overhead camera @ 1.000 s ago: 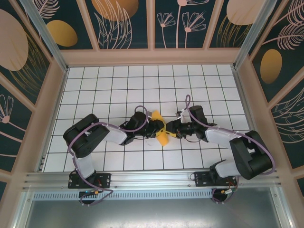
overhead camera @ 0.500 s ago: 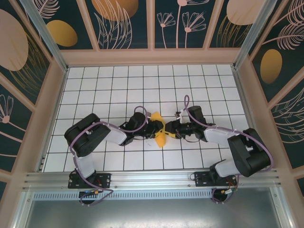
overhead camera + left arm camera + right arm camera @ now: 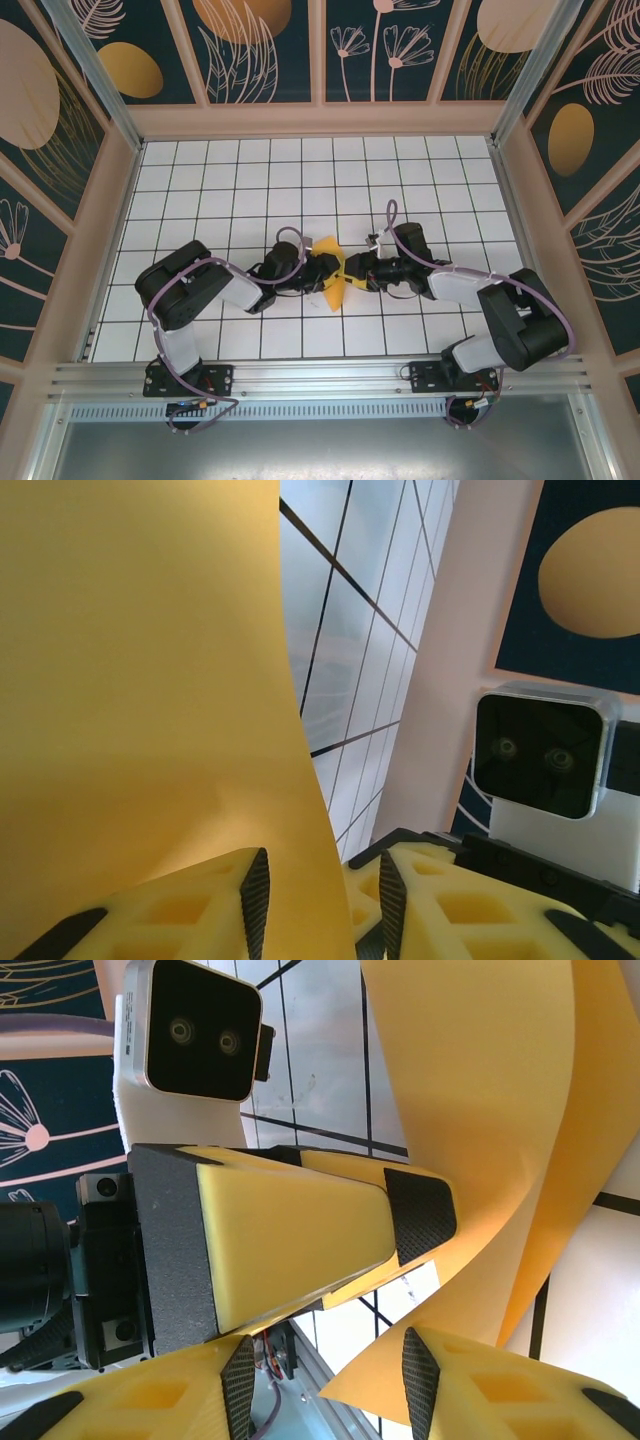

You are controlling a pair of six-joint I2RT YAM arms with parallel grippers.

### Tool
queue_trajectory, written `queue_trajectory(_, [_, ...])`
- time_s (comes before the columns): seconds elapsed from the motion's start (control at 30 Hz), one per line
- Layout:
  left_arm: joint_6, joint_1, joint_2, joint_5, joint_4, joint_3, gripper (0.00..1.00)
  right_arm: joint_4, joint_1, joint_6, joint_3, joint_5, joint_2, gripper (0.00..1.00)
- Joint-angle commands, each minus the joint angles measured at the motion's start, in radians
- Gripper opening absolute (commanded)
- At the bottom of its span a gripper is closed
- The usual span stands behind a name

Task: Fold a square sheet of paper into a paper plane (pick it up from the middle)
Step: Third fold the triangle at the center of the table.

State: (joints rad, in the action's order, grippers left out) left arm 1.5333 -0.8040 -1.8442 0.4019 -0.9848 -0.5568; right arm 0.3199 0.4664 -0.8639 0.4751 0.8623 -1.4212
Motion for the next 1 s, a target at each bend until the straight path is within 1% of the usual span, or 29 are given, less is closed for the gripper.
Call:
queue_trajectory(0.0, [0.014,-0.024,0.032,0.050,-0.091,0.064,0.35,0.131,-0.009,-0.045,0.005,-0.073,-0.017,0.47])
queue_trajectory(0.2, [0.012,-0.023,0.039,0.080,-0.132,0.084,0.40,0.144,-0.009,-0.062,0.014,-0.077,-0.037,0.48])
queue_trajectory(0.33, [-0.007,-0.024,0.055,0.091,-0.105,0.085,0.42,0.142,-0.010,-0.068,0.021,-0.085,-0.041,0.48])
queue_trajectory(0.4, [-0.012,-0.024,0.060,0.089,-0.102,0.089,0.44,0.140,-0.009,-0.067,0.023,-0.085,-0.048,0.48])
queue_trajectory(0.67, [-0.032,-0.024,0.063,0.094,-0.104,0.088,0.43,0.146,-0.008,-0.079,0.013,-0.098,-0.058,0.48])
queue_trajectory(0.8, [-0.065,-0.024,0.063,0.100,-0.039,0.066,0.42,0.137,-0.011,-0.070,0.019,-0.095,-0.070,0.48])
queue_trajectory(0.9, [-0.095,-0.024,0.057,0.096,0.019,0.047,0.40,0.149,-0.009,-0.077,0.017,-0.092,-0.070,0.48])
queue_trajectory(0.97, [-0.099,-0.023,0.050,0.096,0.022,0.038,0.37,0.144,-0.008,-0.074,0.020,-0.092,-0.068,0.48])
